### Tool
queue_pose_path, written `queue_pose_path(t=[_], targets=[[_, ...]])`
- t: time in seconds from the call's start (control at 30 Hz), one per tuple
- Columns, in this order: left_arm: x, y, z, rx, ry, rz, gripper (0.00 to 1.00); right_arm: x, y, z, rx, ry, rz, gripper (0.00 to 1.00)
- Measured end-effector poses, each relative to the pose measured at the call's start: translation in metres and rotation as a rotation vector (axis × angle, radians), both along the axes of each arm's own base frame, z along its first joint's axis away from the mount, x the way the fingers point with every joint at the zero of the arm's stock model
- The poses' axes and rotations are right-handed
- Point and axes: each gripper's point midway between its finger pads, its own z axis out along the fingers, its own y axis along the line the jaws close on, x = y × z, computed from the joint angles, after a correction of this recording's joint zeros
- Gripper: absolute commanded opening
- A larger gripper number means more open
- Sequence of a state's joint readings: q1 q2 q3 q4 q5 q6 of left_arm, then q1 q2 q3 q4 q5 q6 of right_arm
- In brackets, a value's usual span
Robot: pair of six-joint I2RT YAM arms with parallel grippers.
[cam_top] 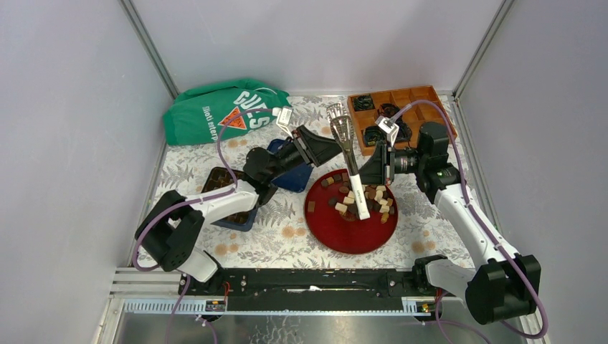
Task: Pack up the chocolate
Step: Adjust the clamp.
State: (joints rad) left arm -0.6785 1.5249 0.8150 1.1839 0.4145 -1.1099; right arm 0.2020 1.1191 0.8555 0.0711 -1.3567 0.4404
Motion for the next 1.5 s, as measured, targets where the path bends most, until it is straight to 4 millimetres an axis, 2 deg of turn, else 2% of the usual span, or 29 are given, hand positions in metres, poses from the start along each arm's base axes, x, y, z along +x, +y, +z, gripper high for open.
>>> queue_pose_path(t=[0.13,0.2,0.23,0.3,0.33,0.4,0.53,0.6,0.7,0.87,1.0,1.27,1.5], targets=[[0.0,-0.004,-0.003,0.022,0.004,-0.015,0.37,0.002,0.0,-0.005,-0.006,0.017,0.002,0.0],[0.001,-0.006,0.0,0.022,-0.001,-0.022,0.31,0.003,0.0,-0.006,-0.009,0.022,0.002,0.01],[0.002,-0.007,0.002,0.021,-0.005,-0.026,0.23,0.003,0.001,-0.006,-0.01,0.024,0.002,0.01],[0.003,-0.01,0.005,0.02,-0.012,-0.032,0.0,0.004,0.001,-0.006,-0.011,0.015,0.005,0.01],[0.004,-0.011,0.005,0.022,-0.01,-0.037,0.0,0.003,0.001,-0.006,-0.009,0.006,0.011,0.03],[0.005,-0.012,0.004,0.02,-0.002,-0.045,0.0,0.005,0.001,-0.005,-0.013,-0.012,0.003,0.17],[0.006,-0.008,0.002,-0.005,0.022,-0.033,0.0,0.004,0.0,-0.006,-0.02,-0.011,0.008,0.59],[0.006,-0.002,-0.006,-0.039,0.061,-0.015,0.0,0.004,-0.001,-0.004,-0.028,-0.03,0.006,0.79],[0.007,0.013,-0.024,-0.097,0.144,0.027,0.0,0.007,-0.007,0.0,-0.033,-0.075,-0.02,0.98],[0.013,0.039,-0.043,-0.172,0.239,0.126,0.0,0.014,-0.028,0.012,-0.028,-0.153,-0.114,1.0],[0.018,0.055,-0.037,-0.237,0.255,0.192,0.0,0.007,-0.027,0.014,-0.007,-0.162,-0.109,1.0],[0.025,0.061,-0.025,-0.301,0.265,0.23,0.0,-0.005,-0.008,0.007,0.003,-0.108,-0.033,1.0],[0.027,0.055,-0.018,-0.33,0.269,0.24,0.0,-0.002,0.001,0.002,-0.007,-0.085,-0.029,1.0]])
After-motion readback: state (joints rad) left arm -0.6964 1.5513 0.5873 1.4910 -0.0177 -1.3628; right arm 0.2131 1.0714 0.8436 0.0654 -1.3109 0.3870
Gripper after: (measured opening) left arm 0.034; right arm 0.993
